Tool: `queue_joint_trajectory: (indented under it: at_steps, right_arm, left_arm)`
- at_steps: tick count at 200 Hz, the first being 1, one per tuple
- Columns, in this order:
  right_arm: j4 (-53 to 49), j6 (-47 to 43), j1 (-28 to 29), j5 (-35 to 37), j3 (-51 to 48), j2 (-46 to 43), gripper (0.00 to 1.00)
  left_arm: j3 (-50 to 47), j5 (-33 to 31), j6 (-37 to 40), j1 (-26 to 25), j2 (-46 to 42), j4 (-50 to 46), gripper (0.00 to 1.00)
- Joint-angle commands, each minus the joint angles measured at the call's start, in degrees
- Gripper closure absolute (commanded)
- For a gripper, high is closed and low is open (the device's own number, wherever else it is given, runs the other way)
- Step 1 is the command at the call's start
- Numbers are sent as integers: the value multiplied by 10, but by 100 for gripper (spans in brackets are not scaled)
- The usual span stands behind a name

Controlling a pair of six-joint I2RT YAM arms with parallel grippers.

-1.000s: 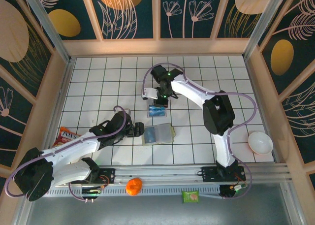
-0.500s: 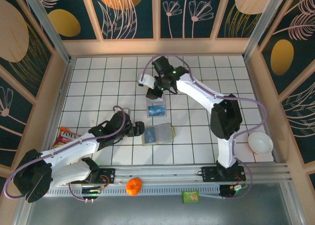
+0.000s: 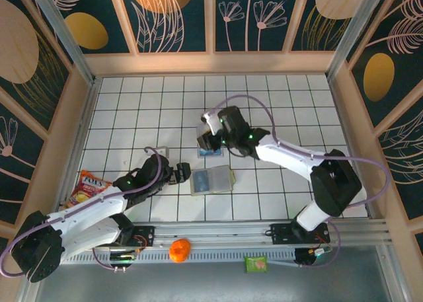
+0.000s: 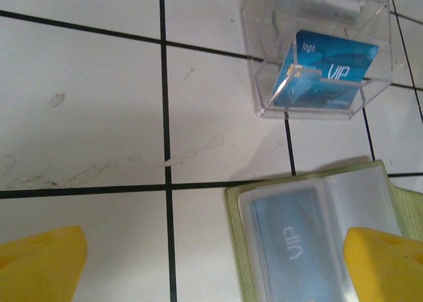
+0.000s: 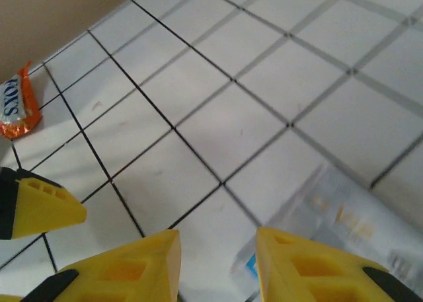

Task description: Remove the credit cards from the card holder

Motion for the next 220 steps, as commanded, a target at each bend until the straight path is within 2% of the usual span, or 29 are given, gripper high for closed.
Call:
queue_joint_trajectory:
  at_steps: [1, 34, 71, 149, 220]
  right_arm:
    - [-3, 116, 46, 95, -51, -41, 65]
    - [-40, 168, 119, 122, -108, -43, 64]
    - [-63, 172, 199, 177, -92, 18, 64]
    - [-89, 153, 226, 240, -39, 85, 64]
    - [-114, 153, 249, 259, -27, 134, 64]
  left_arm:
    - [-9, -26, -10, 4, -7, 16, 1]
    - [-5, -52, -8, 4, -9, 11, 1]
    - [0, -75, -4, 4, -23, -15, 1]
    - [-25, -52, -13, 4, -44, -7, 1]
    - [-32, -38, -10, 4, -38, 10, 2]
